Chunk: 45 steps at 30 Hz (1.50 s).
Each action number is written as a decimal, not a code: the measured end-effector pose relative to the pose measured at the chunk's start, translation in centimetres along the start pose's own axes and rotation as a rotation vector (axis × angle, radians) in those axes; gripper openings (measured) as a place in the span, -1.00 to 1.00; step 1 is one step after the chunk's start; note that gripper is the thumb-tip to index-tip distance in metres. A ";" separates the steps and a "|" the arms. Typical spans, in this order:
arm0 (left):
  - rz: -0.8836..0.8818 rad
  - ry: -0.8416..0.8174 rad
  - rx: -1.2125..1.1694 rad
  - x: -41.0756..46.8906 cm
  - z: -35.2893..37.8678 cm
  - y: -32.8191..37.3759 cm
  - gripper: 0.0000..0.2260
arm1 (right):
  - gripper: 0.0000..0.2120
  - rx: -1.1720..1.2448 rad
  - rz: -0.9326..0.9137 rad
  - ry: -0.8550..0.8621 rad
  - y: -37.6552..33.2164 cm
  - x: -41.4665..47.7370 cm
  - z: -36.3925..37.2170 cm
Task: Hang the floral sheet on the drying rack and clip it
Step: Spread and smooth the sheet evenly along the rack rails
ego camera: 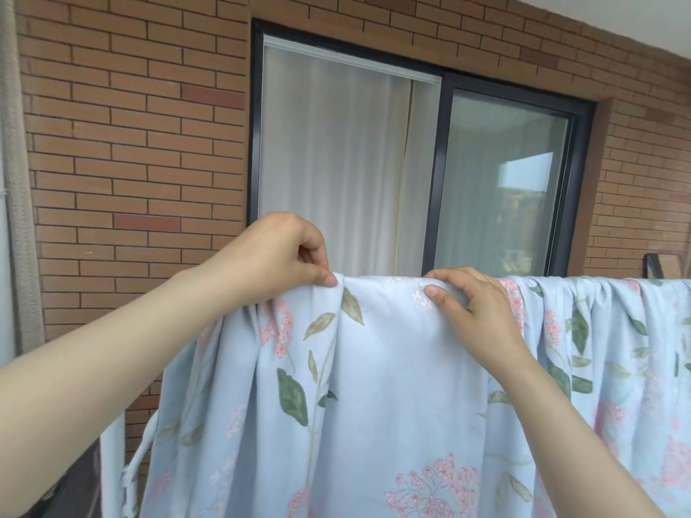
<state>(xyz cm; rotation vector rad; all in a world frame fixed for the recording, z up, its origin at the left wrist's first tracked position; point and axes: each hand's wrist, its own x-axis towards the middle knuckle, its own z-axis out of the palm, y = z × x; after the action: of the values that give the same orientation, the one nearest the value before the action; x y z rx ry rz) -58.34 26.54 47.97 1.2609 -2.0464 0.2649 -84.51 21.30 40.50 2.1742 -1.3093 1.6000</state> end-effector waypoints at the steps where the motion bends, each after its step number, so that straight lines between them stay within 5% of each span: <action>1: -0.015 -0.001 -0.003 -0.1 -0.4 -0.4 -0.85 | -0.73 0.001 0.003 0.002 0.0 0.0 0.0; 11: -0.059 0.048 -0.070 -2.5 -2.6 -3.7 -0.90 | -0.85 -0.032 0.027 -0.007 -1.3 0.2 0.3; 21: -0.186 0.530 -0.137 -10.3 -3.5 -5.7 -0.88 | -0.80 0.101 -0.217 -0.123 -9.9 -0.7 3.8; 30: -0.275 0.438 0.062 -12.3 -2.0 -5.3 -0.92 | -0.76 0.076 -0.200 -0.162 -11.4 -0.1 6.5; 37: -0.378 0.467 -0.238 -9.8 -3.0 -4.3 -0.89 | -0.71 -0.001 -0.206 -0.078 -11.4 -0.8 7.1; 42: -0.447 0.297 -0.365 -7.0 -4.0 -4.9 -0.88 | -0.69 -0.015 -0.189 -0.071 -11.3 -0.8 7.3; 45: -0.493 0.369 -0.516 -6.0 -3.7 -5.2 -0.92 | -0.61 -0.029 -0.191 -0.064 -11.4 -0.8 7.4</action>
<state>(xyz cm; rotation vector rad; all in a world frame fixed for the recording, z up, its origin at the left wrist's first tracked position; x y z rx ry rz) -50.55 30.02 45.75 1.2242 -1.3216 -0.2347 -71.29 24.53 40.87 2.2733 -1.0944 1.4429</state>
